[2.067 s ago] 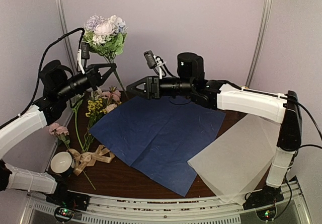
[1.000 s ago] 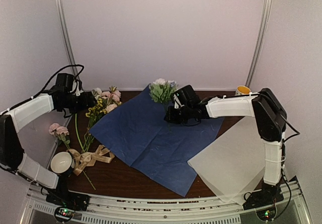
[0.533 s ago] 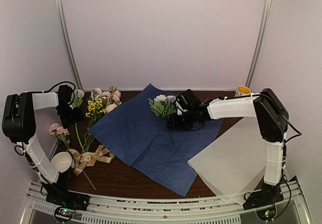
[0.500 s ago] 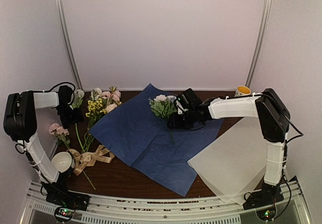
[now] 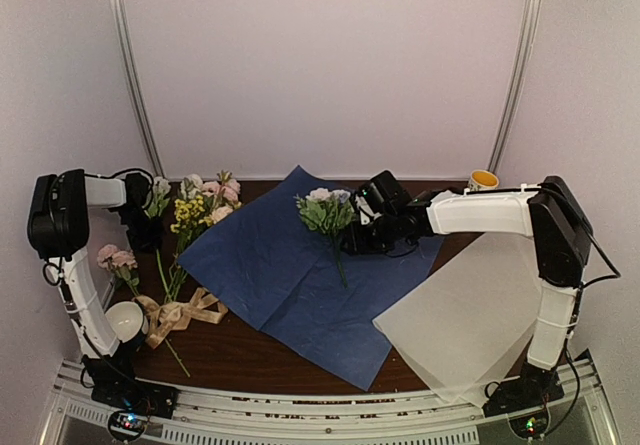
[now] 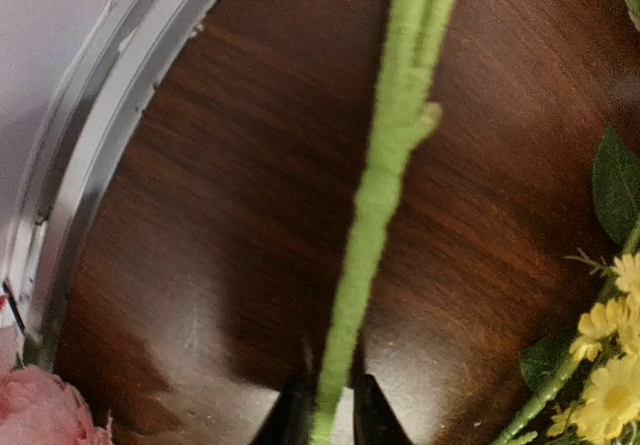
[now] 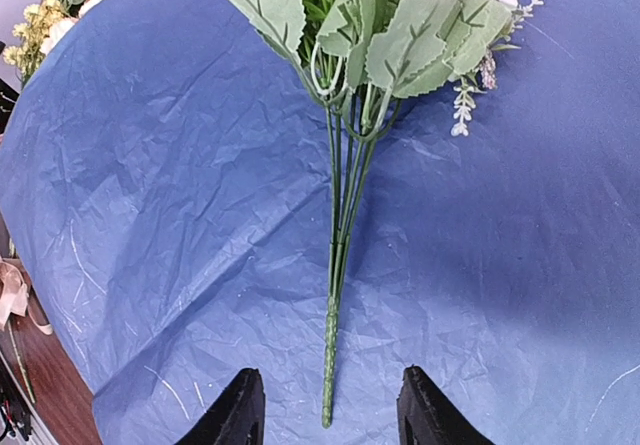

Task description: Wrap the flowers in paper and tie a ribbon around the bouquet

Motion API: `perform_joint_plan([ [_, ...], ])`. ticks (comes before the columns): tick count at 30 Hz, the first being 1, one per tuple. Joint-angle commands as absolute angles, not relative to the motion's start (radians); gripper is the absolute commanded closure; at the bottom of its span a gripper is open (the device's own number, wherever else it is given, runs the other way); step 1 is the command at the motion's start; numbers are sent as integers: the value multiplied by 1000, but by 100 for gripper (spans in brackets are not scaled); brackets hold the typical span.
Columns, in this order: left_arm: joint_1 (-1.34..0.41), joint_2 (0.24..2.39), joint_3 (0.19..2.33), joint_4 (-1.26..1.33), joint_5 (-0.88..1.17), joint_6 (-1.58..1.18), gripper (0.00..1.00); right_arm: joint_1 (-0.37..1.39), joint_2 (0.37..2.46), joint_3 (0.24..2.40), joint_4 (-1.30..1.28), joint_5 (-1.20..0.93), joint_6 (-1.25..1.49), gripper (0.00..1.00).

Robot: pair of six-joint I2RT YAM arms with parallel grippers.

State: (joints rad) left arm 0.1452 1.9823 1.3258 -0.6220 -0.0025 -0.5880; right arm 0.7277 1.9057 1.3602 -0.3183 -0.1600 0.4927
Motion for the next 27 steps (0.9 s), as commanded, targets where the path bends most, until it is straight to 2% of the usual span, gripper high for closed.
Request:
perform_joint_plan([
  [1,160,2000,1348,-633,38,-589,100,723,1859,1353,-343,-157,474,54],
  [7,163,1888,1322,-581,42,-578,100,723,1846,1391,-365,-160,460,54],
  [14,123,1546,1292,-519,-161,-535,100,724,1791,1391,-351,-166,458,54],
  [19,-3,1377,1293,-465,-238,-427,100,727,1722,1371,-241,-274,419,54],
  [23,-139,1232,1281,-391,-382,-326,100,753,1660,1360,-107,-392,382,54],
  [25,-208,1165,1285,-320,-361,-242,100,776,1649,1371,-47,-472,363,54],
  [27,-256,1122,1290,-265,-236,-211,100,805,1654,1399,-1,-540,352,54],
])
